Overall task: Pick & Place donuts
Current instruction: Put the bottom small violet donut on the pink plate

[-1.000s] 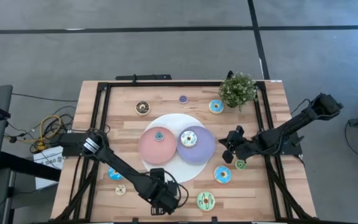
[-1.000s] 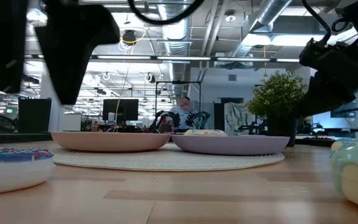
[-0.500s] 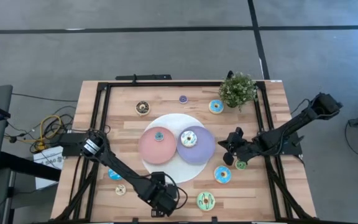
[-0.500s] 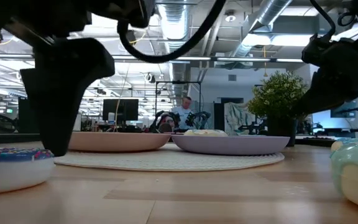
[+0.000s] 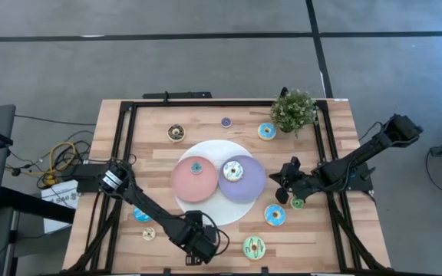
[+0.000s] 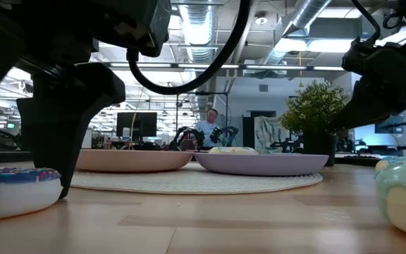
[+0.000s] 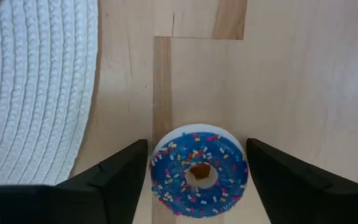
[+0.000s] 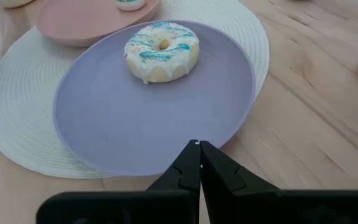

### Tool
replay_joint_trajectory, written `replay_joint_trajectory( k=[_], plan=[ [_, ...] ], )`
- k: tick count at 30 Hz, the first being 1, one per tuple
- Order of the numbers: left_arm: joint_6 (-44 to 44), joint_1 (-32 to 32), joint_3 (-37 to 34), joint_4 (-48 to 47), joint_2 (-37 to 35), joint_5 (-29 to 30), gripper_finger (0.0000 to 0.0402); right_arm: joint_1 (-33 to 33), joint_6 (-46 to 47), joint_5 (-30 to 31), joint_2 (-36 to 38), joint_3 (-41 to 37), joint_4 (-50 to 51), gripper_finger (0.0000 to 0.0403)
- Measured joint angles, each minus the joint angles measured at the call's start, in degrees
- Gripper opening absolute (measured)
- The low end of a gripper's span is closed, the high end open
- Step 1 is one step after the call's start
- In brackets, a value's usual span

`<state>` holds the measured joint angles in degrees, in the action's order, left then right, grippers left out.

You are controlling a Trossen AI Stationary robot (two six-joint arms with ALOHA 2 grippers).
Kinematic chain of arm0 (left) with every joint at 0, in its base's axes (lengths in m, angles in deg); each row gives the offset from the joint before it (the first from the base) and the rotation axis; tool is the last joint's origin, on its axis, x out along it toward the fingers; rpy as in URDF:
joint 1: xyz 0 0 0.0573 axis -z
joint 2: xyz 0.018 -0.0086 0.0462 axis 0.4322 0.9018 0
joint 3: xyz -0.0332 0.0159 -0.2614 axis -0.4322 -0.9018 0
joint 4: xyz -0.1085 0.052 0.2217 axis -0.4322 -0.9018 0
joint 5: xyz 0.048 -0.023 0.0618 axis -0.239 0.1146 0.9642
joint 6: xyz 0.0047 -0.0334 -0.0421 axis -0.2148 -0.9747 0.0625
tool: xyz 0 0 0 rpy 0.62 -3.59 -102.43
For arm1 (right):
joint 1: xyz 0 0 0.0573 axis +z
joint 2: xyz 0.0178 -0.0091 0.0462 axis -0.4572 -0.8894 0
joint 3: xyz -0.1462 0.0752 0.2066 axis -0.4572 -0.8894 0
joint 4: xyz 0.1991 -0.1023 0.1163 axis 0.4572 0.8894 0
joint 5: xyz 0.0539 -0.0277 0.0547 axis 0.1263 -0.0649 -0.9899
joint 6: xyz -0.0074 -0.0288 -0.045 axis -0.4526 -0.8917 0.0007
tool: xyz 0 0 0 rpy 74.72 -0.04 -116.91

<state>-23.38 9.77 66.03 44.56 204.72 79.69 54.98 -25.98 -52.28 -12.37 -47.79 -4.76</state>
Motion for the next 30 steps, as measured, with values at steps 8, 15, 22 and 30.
replay_joint_trajectory(
  k=[8, 15, 22, 30],
  plan=[
    [0.65, -0.16, -0.06, -0.04, -0.09, -0.56, 0.0209, 0.0, 0.0, -0.01, 0.0, 0.0, 0.01, 0.0001],
    [3.27, -1.65, 3.23, -4.03, -0.31, -3.97, 0.0201, 0.0, 0.0, -0.01, 0.0, 0.0, -0.18, 0.0001],
    [10.57, -5.55, 11.8, -15.68, -0.33, 1.13, 0.0201, 0.0, 0.0, -0.03, 0.0, 0.0, -0.2, 0.0001],
    [20.17, -15.3, 20.89, -28.67, -0.59, 12.87, 0.0201, 0.0, 0.0, -0.05, 0.0, 0.0, -0.4, 0.0001]
  ],
)
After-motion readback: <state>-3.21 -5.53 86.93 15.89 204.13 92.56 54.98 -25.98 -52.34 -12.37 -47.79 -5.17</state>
